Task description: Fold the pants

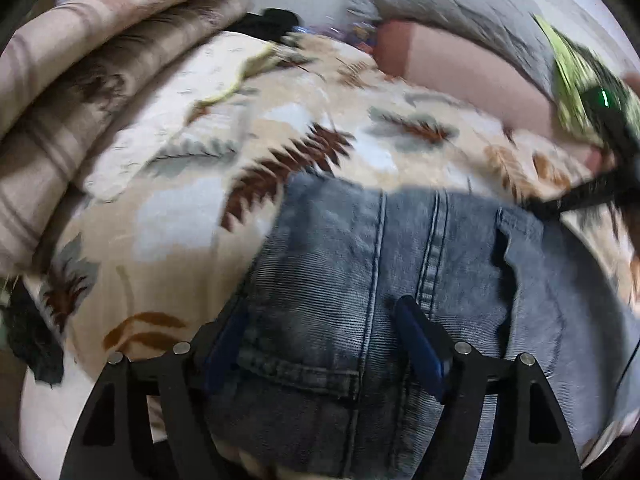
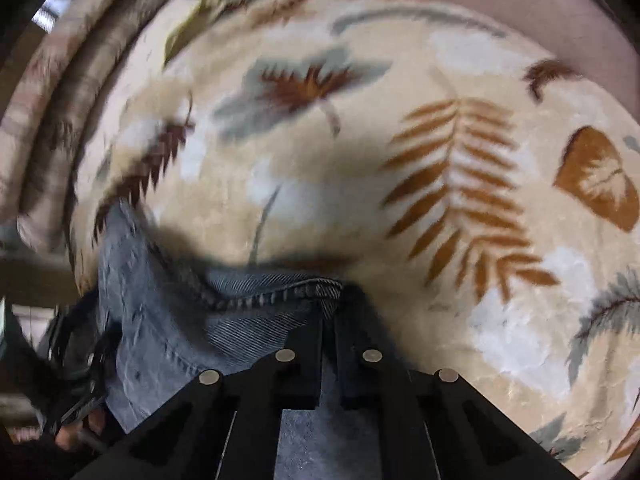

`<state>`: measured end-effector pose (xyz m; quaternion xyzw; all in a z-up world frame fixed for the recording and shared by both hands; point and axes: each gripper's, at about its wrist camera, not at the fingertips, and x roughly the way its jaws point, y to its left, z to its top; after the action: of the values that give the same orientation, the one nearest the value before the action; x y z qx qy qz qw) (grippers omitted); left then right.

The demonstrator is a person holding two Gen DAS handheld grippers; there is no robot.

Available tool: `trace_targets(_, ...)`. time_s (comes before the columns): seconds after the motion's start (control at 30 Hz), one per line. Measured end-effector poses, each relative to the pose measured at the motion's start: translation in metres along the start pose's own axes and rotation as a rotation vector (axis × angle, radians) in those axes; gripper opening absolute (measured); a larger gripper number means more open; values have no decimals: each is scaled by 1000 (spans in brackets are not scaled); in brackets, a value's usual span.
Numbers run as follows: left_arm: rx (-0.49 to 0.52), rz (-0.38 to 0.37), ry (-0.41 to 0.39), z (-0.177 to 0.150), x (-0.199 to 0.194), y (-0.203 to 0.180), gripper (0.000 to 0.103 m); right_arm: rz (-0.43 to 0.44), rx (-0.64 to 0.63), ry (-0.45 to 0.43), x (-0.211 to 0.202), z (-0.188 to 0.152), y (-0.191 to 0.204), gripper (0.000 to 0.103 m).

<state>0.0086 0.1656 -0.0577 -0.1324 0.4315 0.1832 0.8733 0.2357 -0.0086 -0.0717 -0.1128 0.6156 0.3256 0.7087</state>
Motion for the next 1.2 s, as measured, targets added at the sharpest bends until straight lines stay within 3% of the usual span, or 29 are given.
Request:
trace_targets(0.07,-18,-49,-75,14,-19,-9,79,-12,18,-30,0,2,-4,4)
trace_targets(0.13,68,-80,-140,26,-27,-36,93,-30,47,-33,12,3,-9,5)
trace_targets(0.17,146,-32,-142,27,-18,-52,93,-48,58,-35,18,2,-10,5)
trace_targets(0.2,214,29,-114,24,-5,-62,93,-51,75,-43,24,1,-12,5)
trace_targets(0.23,316,140,-15,15,31,-74,93,-40,106,-65,28,0,-14,10)
trace_targets(0.27,342,183,87,6,59,-74,95,-32,115,-86,27,-2,-14,10)
trace_targets(0.33,244,145,36,2,58,-57,101,-20,119,-118,18,-10,-14,13)
trace_targets(0.43,261,159,55,5,54,-59,101,-80,184,-247,-22,-34,-21,21)
trace_targets(0.47,258,151,57,5,55,-58,101,-91,217,-290,-39,-51,-24,22)
trace_targets(0.53,249,139,58,5,55,-56,101,-30,285,-351,-65,-87,-25,29)
trace_targets(0.6,254,140,57,5,56,-57,101,80,357,-407,-90,-138,-24,46)
trace_targets(0.63,255,138,60,6,56,-57,101,109,389,-425,-94,-155,-24,68)
trace_targets(0.67,254,134,62,6,56,-56,101,143,446,-461,-100,-186,-27,78)
trace_targets(0.9,227,119,108,12,48,-53,100,222,904,-551,-99,-356,-94,78)
trace_targets(1.1,206,26,-48,3,-17,-57,100,190,1233,-687,-123,-453,-142,78)
trace_targets(1.13,235,35,-69,-3,-20,-61,100,192,1274,-686,-125,-459,-149,78)
trace_targets(1.2,331,153,-23,-16,0,-67,100,202,1353,-681,-121,-470,-162,78)
